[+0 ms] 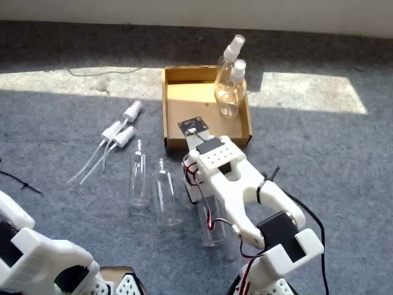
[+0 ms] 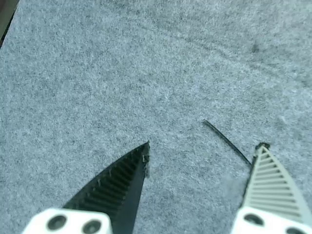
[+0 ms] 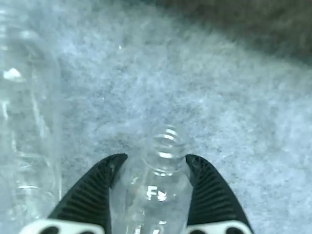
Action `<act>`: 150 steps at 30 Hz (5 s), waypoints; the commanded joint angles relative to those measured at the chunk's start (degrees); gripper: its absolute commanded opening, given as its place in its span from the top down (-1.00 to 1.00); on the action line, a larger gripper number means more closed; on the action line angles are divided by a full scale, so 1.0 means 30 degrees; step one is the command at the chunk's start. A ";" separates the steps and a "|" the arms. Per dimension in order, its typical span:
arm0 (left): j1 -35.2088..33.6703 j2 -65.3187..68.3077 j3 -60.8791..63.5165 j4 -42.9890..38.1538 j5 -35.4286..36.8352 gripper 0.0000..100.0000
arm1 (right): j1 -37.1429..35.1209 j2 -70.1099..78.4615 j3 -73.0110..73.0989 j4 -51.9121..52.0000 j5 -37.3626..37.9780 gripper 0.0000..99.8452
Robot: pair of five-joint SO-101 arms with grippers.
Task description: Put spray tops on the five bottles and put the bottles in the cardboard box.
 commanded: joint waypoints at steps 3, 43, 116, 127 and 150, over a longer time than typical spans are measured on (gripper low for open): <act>0.0806 -0.0396 -0.0161 -0.0176 -0.0088 0.40 | 0.0337 -0.0982 -0.0044 0.0015 0.0352 0.99; 1.8154 0.1978 -0.6725 0.7824 0.1201 0.40 | 0.3678 -3.0432 1.7158 -0.2476 0.5919 0.99; 2.3487 -1.9121 -0.3590 0.6769 1.0110 0.99 | -0.2681 -3.0667 1.8740 -1.5487 0.5656 0.99; 2.7971 -2.1524 0.1538 -0.2022 1.0520 0.99 | -0.3033 -3.0667 2.1377 -1.8066 0.4659 0.99; 2.9700 -1.6689 0.1538 -0.2081 1.0462 0.99 | -0.2974 -3.0696 2.1465 -1.8066 0.4777 0.99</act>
